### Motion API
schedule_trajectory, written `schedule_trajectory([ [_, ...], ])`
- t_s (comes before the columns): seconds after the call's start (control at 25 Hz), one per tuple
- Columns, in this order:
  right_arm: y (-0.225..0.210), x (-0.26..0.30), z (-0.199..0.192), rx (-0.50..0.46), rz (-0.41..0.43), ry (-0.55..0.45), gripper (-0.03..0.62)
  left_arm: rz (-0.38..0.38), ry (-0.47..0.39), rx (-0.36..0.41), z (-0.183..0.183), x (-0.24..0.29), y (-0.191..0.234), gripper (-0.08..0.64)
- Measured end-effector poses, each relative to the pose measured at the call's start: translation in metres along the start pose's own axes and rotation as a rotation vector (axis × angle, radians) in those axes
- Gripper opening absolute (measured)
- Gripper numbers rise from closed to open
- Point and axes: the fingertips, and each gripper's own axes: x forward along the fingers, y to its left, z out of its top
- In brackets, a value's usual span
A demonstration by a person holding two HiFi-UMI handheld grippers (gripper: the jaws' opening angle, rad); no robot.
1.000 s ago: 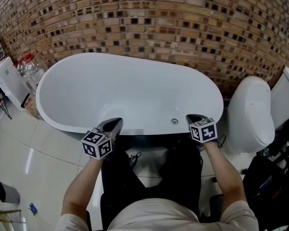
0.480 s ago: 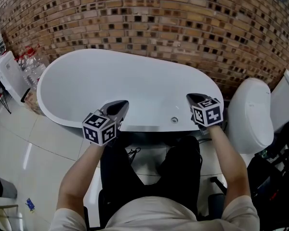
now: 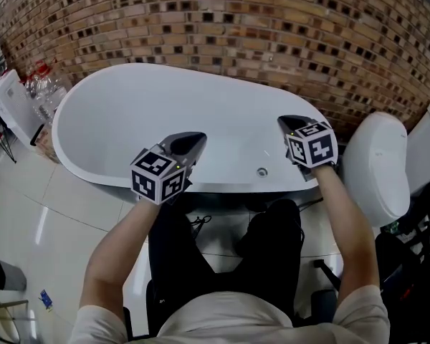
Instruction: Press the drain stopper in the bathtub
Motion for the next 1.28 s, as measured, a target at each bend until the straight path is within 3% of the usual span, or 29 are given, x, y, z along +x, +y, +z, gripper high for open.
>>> schedule_trajectory([
  [0.6,-0.025,0.084,-0.001,-0.018,0.024,0.075,0.015,-0.056,0.079,0.005,-0.015,0.072,0.019,0.008],
  [1.28,-0.048,0.211,-0.095,0.028,0.080,0.258,0.015,-0.073,0.216,-0.097,-0.094,0.162,0.063,0.008],
])
